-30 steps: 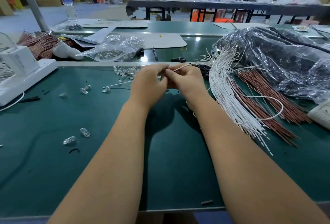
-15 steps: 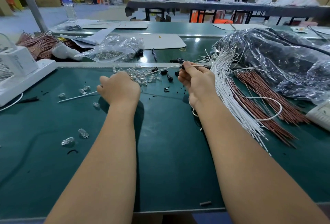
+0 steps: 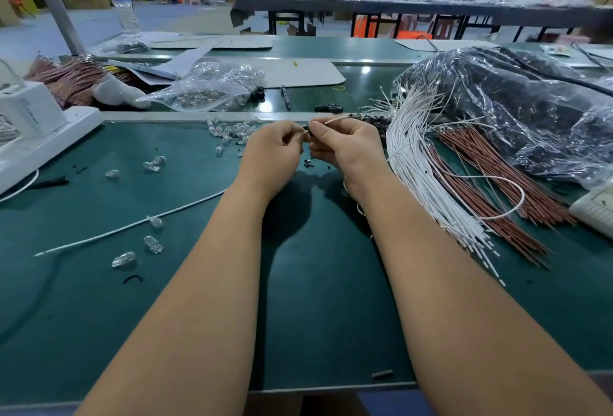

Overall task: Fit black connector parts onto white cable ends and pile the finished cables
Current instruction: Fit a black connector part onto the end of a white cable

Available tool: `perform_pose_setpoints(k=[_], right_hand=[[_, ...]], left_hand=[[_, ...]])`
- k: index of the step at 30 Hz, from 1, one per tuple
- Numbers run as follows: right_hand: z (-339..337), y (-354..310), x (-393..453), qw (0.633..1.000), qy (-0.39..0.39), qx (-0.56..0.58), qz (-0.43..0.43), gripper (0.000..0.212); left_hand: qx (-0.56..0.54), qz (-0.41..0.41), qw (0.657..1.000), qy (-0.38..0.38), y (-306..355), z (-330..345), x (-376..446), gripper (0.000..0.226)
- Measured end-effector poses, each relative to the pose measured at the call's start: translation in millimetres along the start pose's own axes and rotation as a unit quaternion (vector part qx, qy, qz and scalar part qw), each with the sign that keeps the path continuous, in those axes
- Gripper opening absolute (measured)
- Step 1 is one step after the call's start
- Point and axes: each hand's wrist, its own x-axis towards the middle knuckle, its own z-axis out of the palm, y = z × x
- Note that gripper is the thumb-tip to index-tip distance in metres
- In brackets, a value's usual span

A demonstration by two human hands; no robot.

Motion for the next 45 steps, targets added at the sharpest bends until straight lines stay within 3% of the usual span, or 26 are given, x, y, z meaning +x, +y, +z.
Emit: perform_pose_setpoints(k=[8,13,16,21,29,33,37,40,42,45], right_hand=[[1,-1,-1,1.000,0.006,0.004,-0.003,0.009],[-2,-6,0,0.996,0.011,0.080,0.035,0.005],[-8,-9,2,0.985,0.034,0.157,0.056,0.011],[-15,-11,2,0.984,0.046,0.169,0.029,0.025],[-14,-13,-2,0.995,0.035,0.077,-0.044,0.012],[-14,-13,-2,0.994,0.058,-0.024,-0.090,0.013],[-17,-8,2,0.958,0.103,-0.219,-0.151,0.016],[-14,-6,2,0.928,0.107,-0.305,-0.185,0.014],[-12,-6,1,0.925,0.108,-0.315,-0.181,0.015],[-10,-10,1,0.951,0.104,-0.255,-0.140,0.020]], left_hand=[[-0.154,-0.015,0.988,0.020,8,-1,0,0.009],[-0.187,-0.056,0.980,0.045,3,-3,4,0.012],[-0.200,-0.075,0.975,0.058,0,-6,5,0.007],[-0.188,-0.086,0.977,0.058,-1,-6,5,0.006],[-0.176,-0.111,0.976,0.061,-8,-6,6,0.014],[-0.180,-0.118,0.975,0.060,-9,-6,6,0.015],[-0.158,-0.105,0.980,0.057,-12,-8,6,0.009],[-0.114,-0.069,0.989,0.062,-15,-9,6,0.004],[-0.085,-0.043,0.993,0.063,-16,-9,6,0.006],[-0.054,-0.006,0.996,0.073,-17,-9,7,0.008]])
